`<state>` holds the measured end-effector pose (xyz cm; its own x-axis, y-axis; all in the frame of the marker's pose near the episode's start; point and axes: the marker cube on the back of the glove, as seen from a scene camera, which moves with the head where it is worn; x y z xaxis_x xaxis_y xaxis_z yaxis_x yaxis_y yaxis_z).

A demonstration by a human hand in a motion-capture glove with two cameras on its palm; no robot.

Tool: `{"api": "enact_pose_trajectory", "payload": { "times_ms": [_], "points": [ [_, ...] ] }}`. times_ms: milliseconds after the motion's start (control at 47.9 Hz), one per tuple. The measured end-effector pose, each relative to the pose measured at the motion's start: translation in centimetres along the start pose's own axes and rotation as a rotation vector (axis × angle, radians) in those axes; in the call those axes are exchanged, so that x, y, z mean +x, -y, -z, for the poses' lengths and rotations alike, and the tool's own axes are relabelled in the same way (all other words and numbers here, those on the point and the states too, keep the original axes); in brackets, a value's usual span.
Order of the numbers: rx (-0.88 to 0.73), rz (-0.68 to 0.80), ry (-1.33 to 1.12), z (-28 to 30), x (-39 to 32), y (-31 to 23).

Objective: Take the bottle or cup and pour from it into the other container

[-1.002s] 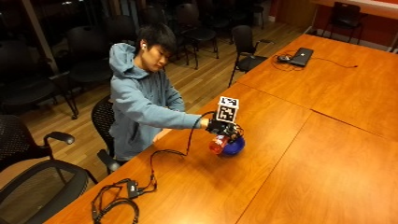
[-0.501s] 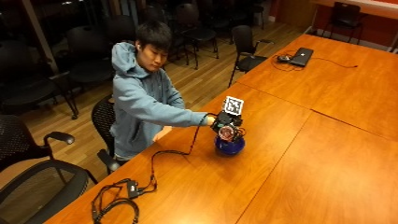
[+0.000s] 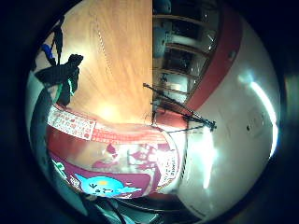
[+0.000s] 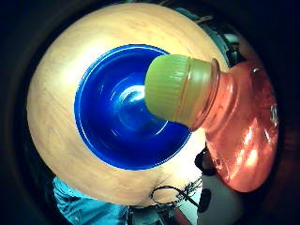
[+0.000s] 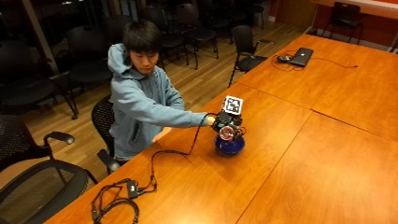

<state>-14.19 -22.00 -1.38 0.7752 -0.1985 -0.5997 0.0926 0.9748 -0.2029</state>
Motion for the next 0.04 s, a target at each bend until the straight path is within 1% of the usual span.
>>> {"api": "enact_pose_trajectory", "payload": {
  "times_ms": [42],
  "points": [
    [0.002, 0.09, -0.093, -0.49, 0.73, -0.42]
  ]
}}
